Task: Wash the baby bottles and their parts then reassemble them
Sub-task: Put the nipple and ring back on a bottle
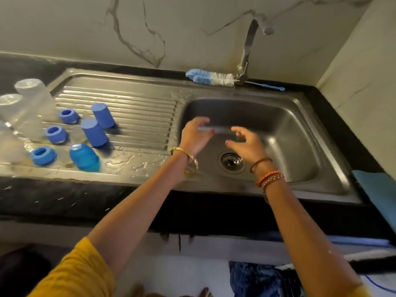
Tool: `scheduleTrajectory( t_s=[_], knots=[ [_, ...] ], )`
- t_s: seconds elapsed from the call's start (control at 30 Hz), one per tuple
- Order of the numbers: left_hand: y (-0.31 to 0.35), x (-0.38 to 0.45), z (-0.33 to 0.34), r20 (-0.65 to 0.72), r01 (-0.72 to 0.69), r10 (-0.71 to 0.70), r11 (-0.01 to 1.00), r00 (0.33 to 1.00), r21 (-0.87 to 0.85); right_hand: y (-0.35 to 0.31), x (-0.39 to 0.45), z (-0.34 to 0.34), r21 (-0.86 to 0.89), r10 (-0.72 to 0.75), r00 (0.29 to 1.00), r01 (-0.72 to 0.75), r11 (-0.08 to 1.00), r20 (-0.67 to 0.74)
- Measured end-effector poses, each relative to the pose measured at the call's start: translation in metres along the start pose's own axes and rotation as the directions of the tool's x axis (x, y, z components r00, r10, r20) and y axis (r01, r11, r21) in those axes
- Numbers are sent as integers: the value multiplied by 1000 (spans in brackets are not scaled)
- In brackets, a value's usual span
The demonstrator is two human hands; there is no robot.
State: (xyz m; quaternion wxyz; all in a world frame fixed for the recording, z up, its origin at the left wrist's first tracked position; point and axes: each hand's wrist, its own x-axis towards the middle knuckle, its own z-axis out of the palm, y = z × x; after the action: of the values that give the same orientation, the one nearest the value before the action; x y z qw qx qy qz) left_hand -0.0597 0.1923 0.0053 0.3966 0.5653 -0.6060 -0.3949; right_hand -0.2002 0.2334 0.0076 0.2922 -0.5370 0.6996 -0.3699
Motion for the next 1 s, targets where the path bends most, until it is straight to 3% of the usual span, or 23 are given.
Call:
scheduleTrajectory(
  t_s=[0.13, 0.23, 0.3, 0.4, 0.47, 0.53, 0.7, 0.77, 0.87, 1.0],
  knots=[
    [6, -2, -74, -257, -107, 72, 986, 964, -125, -79, -27, 44, 385, -4, 999, -16, 923, 50],
    [-9, -8, -153, -359, -229, 179, 968, 916, -102, -138, -40, 96, 640, 71, 967, -216, 738, 245],
    [-21, -12, -211, -420, -290, 252, 957, 872, -29, -175, -47, 137, 725, 90, 918, -363, 585, 387],
    [-36, -17, -287, -511, -301, 339, 940, 790, 159, -217, -60, 189, 725, 24, 862, -440, 531, 506],
    [-55, -15, -335, -530, -178, 331, 931, 781, 319, -238, -67, 222, 705, -24, 849, -423, 569, 528],
    [-80, -12, -372, -519, -9, 236, 916, 821, 402, -252, -73, 251, 641, -45, 852, -357, 679, 522],
    [-124, -23, -408, -512, 259, -59, 909, 857, 328, -264, -74, 319, 417, -64, 908, -127, 900, 415],
    [-130, -27, -408, -471, 311, -155, 910, 868, 274, -264, -76, 334, 330, -60, 921, -76, 941, 384],
    [-134, -29, -407, -375, 328, -290, 944, 881, 41, -261, -79, 349, 305, -56, 910, -79, 949, 410],
    [-137, -37, -408, -327, 275, -277, 960, 904, -53, -262, -89, 354, 338, -86, 914, -58, 939, 396]
  ],
)
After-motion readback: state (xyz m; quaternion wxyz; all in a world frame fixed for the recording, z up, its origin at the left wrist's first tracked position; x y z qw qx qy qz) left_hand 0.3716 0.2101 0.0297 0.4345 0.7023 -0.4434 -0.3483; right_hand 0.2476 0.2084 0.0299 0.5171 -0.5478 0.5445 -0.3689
